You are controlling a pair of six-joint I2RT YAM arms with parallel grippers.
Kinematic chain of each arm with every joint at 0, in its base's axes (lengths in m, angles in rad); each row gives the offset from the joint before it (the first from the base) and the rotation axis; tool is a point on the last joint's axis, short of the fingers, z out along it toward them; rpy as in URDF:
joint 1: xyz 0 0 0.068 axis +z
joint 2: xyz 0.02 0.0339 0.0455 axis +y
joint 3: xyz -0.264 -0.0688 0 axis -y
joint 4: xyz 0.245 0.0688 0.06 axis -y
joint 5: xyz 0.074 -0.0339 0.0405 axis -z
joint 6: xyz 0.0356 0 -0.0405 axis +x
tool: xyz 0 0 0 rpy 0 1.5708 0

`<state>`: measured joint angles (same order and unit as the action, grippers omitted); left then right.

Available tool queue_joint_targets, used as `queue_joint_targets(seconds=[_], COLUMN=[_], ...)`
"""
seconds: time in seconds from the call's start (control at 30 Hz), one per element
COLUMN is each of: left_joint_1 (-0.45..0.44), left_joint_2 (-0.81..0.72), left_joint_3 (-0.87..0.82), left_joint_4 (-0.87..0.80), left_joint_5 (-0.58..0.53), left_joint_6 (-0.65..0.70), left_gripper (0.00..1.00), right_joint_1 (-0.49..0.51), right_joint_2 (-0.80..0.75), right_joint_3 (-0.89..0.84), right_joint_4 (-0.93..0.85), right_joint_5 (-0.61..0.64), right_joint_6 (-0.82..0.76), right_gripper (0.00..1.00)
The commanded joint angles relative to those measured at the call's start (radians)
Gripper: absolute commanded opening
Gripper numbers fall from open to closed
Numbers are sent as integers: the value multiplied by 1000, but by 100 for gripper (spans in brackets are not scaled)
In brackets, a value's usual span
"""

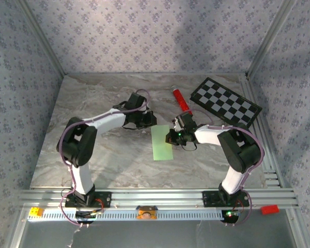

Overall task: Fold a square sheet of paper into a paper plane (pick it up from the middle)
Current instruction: First fold the square sheet of paper in half at the center of the table.

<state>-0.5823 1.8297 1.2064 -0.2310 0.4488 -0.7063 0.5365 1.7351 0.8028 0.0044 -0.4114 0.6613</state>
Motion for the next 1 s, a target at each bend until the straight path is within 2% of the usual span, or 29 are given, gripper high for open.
queue_joint_targets(seconds=[0.0,0.1,0.23,0.53,0.63,0.77,0.97], left_joint_1=[-19,-42,-60,-53,-48,-43,-57], left_joint_2=[-6,-7,-8,9,-20,-88,-131], left_joint_3=[-77,-149,-217,-368,-358,-322,-287], left_joint_4=[61,139,184,224,215,171,158], left_joint_5=[83,129,104,10,47,18,111], left_joint_6=[-55,-115,-112,-20,-7,6,-10], left_gripper=[9,8,7,6,7,7,7], right_joint_1=[3,5,5,11,12,13,14], right_joint_2=[69,75,87,76,78,80,82], right_joint_3=[-54,-58,-54,-63,-71,-70,-53], right_joint_4=[-205,-199,-199,-209,-213,-212,-248], right_joint_5=[95,97,94,100,101,108,117], right_joint_6=[-10,-9,-7,-8,-12,-6,-12], right_gripper=[0,0,0,0,0,0,0])
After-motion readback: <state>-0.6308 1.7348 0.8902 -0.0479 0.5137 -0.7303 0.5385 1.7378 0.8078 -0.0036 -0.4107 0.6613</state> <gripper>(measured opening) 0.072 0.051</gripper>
